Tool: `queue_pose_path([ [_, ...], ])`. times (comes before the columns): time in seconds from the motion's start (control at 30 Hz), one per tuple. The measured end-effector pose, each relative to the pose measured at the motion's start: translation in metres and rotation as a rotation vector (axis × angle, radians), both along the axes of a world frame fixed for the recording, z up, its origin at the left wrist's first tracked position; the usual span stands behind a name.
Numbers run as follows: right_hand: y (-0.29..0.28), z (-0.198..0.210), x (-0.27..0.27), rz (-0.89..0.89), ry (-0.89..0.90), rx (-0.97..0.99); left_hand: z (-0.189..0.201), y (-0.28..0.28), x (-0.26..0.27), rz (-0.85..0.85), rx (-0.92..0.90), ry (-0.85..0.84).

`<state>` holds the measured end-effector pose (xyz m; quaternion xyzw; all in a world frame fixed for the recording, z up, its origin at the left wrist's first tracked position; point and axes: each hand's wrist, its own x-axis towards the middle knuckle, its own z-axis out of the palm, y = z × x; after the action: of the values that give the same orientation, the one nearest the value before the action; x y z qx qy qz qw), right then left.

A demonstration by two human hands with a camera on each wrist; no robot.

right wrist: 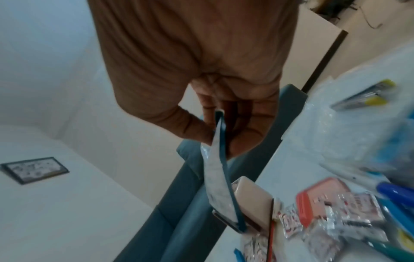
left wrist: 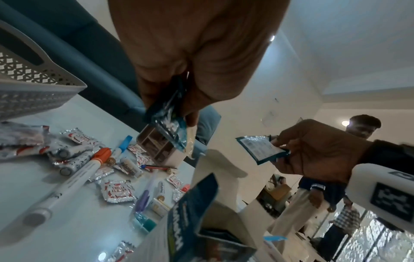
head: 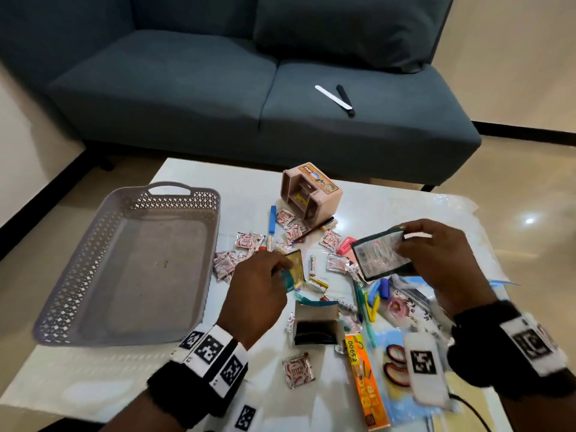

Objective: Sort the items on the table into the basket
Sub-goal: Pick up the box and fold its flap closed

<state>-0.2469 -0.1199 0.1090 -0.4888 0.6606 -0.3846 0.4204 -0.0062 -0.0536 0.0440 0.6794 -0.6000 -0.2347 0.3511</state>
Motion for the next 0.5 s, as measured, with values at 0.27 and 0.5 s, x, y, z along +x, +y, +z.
queue_pose_path([
  [0.27,0.044,-0.045,0.004,-0.084,-0.508,0.297,-0.051,0.041,0.007,0.123,0.222,-0.063],
  [0.5,0.04,-0.067,0.0,-0.007,-0.706,0.435,-0.079,0.038,0.009,0.044,0.381,-0.114],
])
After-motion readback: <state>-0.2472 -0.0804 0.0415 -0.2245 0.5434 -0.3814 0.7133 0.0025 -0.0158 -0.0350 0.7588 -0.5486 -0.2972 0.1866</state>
